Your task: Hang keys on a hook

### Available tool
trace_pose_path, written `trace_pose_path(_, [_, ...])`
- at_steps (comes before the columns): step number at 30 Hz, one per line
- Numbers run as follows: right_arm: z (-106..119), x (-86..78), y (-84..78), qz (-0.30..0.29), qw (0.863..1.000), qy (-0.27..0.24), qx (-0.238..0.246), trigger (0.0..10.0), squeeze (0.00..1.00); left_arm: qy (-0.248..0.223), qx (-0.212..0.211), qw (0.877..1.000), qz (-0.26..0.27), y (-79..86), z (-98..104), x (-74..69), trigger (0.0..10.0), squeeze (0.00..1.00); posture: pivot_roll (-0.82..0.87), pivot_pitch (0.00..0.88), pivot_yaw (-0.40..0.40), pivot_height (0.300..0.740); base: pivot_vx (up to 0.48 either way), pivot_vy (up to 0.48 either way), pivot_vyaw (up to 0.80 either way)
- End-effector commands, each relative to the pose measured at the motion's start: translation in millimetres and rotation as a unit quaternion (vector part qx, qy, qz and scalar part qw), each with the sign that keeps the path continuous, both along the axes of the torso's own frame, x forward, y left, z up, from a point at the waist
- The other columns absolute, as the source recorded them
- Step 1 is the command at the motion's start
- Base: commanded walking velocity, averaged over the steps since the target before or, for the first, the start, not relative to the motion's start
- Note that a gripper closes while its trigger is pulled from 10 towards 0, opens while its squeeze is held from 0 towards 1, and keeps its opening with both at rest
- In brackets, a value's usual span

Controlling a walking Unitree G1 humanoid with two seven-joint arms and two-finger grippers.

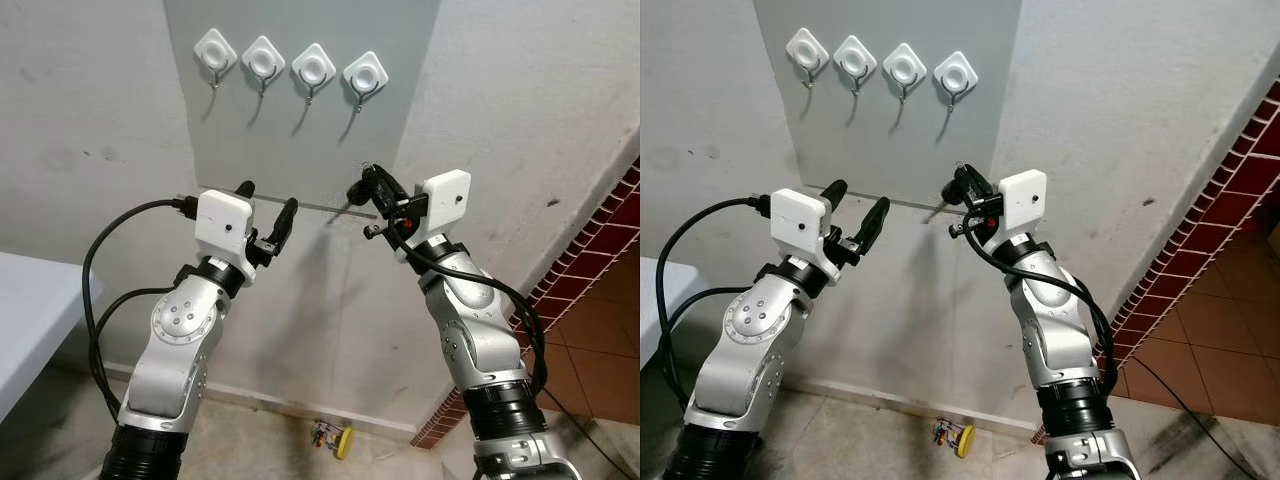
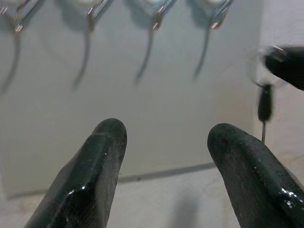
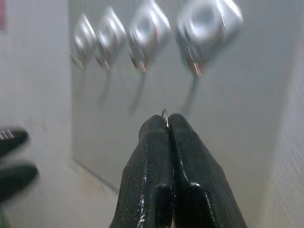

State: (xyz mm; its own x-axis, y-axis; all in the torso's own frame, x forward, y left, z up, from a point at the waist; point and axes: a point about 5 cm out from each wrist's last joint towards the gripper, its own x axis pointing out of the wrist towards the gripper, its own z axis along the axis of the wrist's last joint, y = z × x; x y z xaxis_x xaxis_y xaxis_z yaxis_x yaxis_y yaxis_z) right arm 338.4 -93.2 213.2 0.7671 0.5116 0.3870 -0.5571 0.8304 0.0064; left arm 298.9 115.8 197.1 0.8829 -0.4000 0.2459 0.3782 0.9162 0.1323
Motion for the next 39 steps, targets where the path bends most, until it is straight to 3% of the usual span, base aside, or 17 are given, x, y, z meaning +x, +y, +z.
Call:
trace_pose_path(1, [8, 4.1, -1.1, 0.009, 1.0, -0.003, 0.024, 10.0, 0.0, -0.022, -0.002, 1.0, -0.008, -2.5, 14, -0.5, 10.0, 0.0, -0.03, 0.0, -0.048, 0.74, 0.0, 0.0, 0.0])
trace_pose_path(5, [11, 6.6, -0.2, 0.011, 0.999, -0.003, 0.032, 10.0, 0.0, -0.023, -0.001, 1.0, -0.008, -2.7, 15, -0.2, 10.0, 0.0, -0.03, 0.0, -0.047, 0.74, 0.0, 0.0, 0.0])
trace_pose_path(10, [26, 18.5, 2.4, 0.024, 0.996, -0.002, 0.084, 10.0, 0.0, -0.025, -0.001, 1.0, -0.014, -4.4, 18, -0.2, 10.0, 0.0, -0.03, 0.0, -0.044, 0.74, 0.0, 0.0, 0.0])
trace_pose_path(34, [40, 38.0, 5.6, 0.029, 0.99, 0.002, 0.136, 10.0, 0.0, -0.023, -0.005, 1.0, -0.01, -5.1, 17, -1.7, 10.0, 0.0, -0.01, 0.0, -0.056, 0.74, 0.0, 0.0, 0.0])
trace_pose_path(39, [35, 41.0, -0.7, 0.046, 0.975, 0.042, 0.215, 10.0, 0.0, -0.024, -0.005, 1.0, -0.007, -4.2, 18, -1.7, 10.0, 0.0, -0.01, 0.0, -0.059, 0.74, 0.0, 0.0, 0.0])
